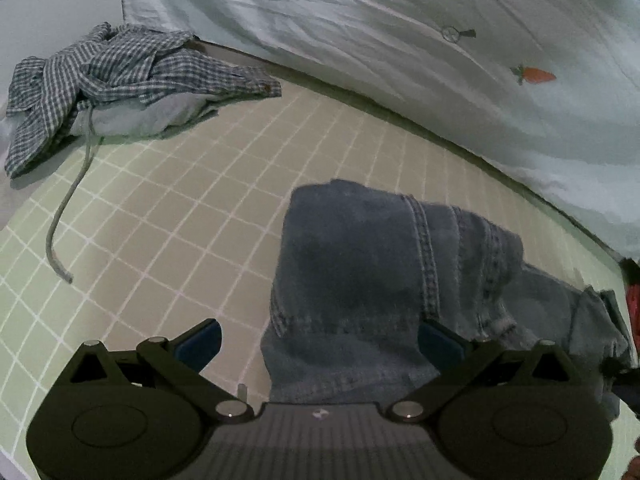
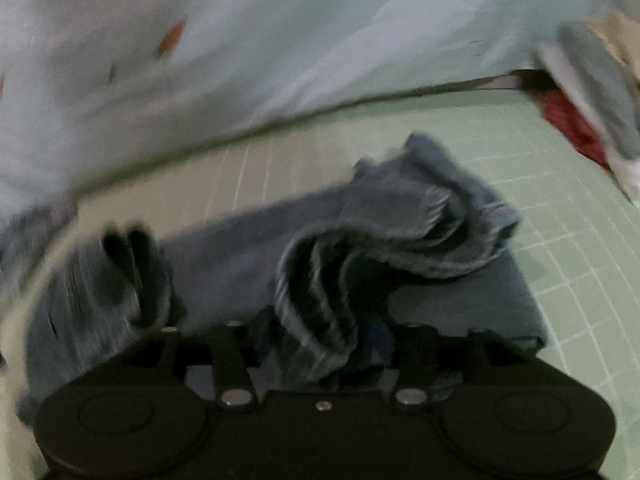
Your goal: Fold clothes
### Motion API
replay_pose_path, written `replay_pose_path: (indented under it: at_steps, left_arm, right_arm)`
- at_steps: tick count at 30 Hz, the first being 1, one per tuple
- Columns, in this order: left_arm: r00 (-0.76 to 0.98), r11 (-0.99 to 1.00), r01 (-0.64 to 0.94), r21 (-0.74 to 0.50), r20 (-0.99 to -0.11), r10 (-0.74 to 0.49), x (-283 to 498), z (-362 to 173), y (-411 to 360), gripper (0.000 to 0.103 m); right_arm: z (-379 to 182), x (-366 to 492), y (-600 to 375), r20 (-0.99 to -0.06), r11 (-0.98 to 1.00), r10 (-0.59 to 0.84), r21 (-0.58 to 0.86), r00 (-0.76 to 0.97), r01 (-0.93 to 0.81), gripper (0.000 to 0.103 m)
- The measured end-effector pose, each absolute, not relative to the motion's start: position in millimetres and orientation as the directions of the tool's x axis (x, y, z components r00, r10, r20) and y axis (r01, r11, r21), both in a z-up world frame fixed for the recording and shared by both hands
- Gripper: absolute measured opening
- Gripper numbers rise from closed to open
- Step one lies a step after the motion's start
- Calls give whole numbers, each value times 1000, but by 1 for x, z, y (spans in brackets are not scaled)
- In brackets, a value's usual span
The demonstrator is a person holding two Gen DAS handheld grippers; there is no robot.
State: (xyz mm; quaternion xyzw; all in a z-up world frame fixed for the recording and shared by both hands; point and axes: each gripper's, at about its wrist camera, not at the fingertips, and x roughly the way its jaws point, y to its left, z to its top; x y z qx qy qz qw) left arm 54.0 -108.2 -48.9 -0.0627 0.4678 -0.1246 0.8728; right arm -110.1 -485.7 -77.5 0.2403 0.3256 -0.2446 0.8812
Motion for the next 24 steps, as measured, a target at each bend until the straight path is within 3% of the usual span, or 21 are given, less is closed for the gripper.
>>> replay_pose_path:
  at_steps: [2,6,13,15,16,20,24]
  left_arm:
    - [532,962,148,-231,-801,-274,64,-51,-109,103]
    - [519,964,142,-224,-813,-265,82,-59,-118,103]
    - [470,968,147,-201,-848,-247,93,-75,-128,103]
    - [456,971,134,-199,-857,-239,94,-80,-128,103]
    - [450,972,126,-200,-861,-236,95,-82,-127,103]
    - [437,973,112,-204,-869,-232,96,-87,-125,103]
    - [443,972,123,-202,-865,-236,95,-84,-127,103]
  right_arm:
    - [-74,-118,-499,-656,698,-309,335,688,633,79]
    - [-84,-116,-542,-672,537,-357,420,649,731,79]
    - [-101,-98,-583,-716,455,-425,360,553,815,83]
    - [-99,-89,-587,-700,496,-416,360,580,790,67]
    - [-97,-84,-587,-694,520,-405,360,595,774,37]
    - [-82,-51,-566,-678,655,-368,296,636,695,31]
    - [-72,-18,-533,-646,750,-223,364,730,552,32]
